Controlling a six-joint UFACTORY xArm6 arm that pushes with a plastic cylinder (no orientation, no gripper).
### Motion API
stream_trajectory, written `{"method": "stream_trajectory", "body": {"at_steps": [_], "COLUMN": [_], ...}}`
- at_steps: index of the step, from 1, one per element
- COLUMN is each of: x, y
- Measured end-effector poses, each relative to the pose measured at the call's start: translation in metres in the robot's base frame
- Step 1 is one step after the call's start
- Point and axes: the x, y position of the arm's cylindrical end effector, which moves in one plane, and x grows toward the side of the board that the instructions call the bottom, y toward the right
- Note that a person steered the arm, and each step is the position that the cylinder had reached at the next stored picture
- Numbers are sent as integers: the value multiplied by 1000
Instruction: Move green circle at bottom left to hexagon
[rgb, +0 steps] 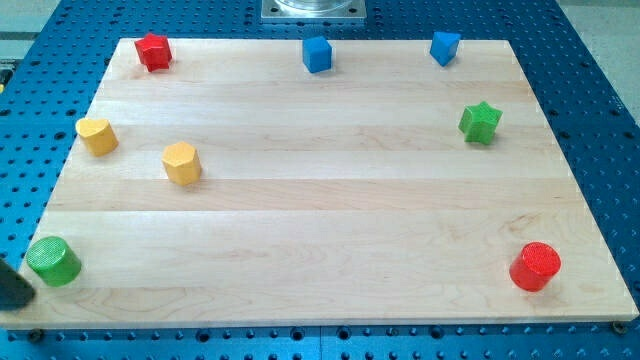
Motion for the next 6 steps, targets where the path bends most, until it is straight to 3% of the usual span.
{"method": "stream_trajectory", "body": {"at_steps": [1,2,4,6], "x": [-35,-21,23,-80], "y": [13,47,60,67]}}
